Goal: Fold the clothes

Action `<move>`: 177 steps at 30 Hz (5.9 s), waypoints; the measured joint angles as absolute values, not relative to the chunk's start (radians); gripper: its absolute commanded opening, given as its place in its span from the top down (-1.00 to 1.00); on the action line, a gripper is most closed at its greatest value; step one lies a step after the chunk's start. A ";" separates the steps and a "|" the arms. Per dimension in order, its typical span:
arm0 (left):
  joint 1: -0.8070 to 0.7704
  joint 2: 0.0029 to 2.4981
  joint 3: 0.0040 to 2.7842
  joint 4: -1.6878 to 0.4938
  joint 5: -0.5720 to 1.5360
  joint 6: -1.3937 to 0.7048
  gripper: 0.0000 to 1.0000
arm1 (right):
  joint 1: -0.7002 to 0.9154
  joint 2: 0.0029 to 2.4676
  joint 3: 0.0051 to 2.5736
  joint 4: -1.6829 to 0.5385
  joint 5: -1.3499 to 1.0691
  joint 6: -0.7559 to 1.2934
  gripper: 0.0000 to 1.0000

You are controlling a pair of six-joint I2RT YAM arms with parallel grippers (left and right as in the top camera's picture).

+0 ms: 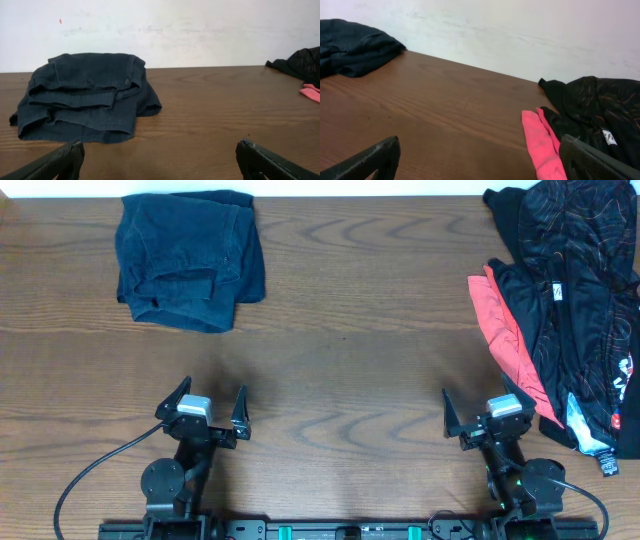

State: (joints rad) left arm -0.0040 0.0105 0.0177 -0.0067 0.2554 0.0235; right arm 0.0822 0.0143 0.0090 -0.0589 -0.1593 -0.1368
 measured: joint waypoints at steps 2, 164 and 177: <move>-0.004 0.010 0.018 -0.007 0.255 0.023 -0.96 | 0.082 0.014 0.009 -0.059 -0.159 -0.137 -0.99; -0.004 0.010 0.018 -0.007 0.248 0.023 -0.96 | 0.082 0.015 0.009 -0.055 -0.107 -0.185 -0.98; -0.004 0.014 0.079 -0.076 0.257 -0.166 -0.96 | 0.082 0.017 0.039 0.093 -0.092 -0.112 -0.99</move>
State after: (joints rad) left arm -0.0040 0.0139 0.0792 -0.0761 0.2565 -0.1661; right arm 0.0822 0.0170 0.0387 0.0925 -0.0917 -0.1116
